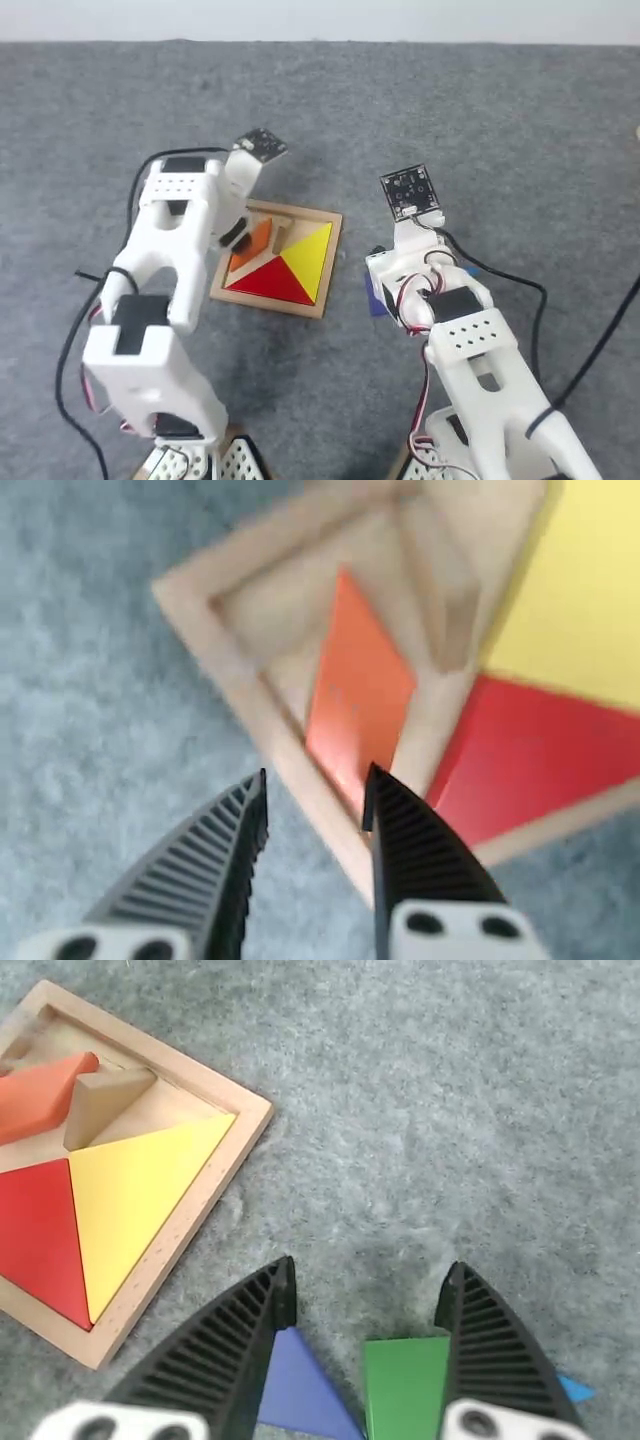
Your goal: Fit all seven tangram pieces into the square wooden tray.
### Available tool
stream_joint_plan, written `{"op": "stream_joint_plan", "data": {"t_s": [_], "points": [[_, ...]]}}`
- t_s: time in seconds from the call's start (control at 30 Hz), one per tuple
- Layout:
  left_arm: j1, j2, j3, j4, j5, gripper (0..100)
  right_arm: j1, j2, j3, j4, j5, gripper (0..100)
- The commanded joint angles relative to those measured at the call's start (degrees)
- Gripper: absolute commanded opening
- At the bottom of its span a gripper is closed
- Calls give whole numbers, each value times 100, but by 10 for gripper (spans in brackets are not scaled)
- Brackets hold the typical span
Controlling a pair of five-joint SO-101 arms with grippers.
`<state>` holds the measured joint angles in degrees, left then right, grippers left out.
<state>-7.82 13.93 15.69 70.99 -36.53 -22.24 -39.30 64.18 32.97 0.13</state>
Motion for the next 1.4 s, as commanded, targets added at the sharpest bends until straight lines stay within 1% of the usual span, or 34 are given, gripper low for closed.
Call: {"op": "stream_joint_plan", "data": {"t_s": [0.0,0.13,0.27,0.37,0.53,0.6,0.7,0.87,1.0,1.1,1.2,1.37], "points": [[-246,-677,251,44,-290,155,-22,-180,-35,-84,79,241],[-466,-1046,497,44,-396,155,-31,-180,-35,-92,79,241],[-369,-1363,470,-18,-299,155,-31,-180,-35,-92,79,241],[-70,-1398,497,-466,35,155,-31,-180,-35,-92,79,241],[273,-949,470,-1327,484,155,-22,-180,-35,-84,79,241],[290,-712,470,-1618,651,155,-22,-180,-35,-84,79,241],[193,-422,462,-1908,633,155,-31,-180,-35,-75,79,241],[88,-193,505,-1890,440,155,-31,-180,-35,-84,79,241],[97,-202,497,-1371,299,154,-31,-189,-35,-75,79,241],[88,-202,488,-1055,264,127,-31,-189,-35,-75,79,241],[62,-202,488,-862,44,107,-31,-189,-35,-66,79,241],[-88,-369,207,-958,475,111,-31,-189,-35,-66,79,241]]}}
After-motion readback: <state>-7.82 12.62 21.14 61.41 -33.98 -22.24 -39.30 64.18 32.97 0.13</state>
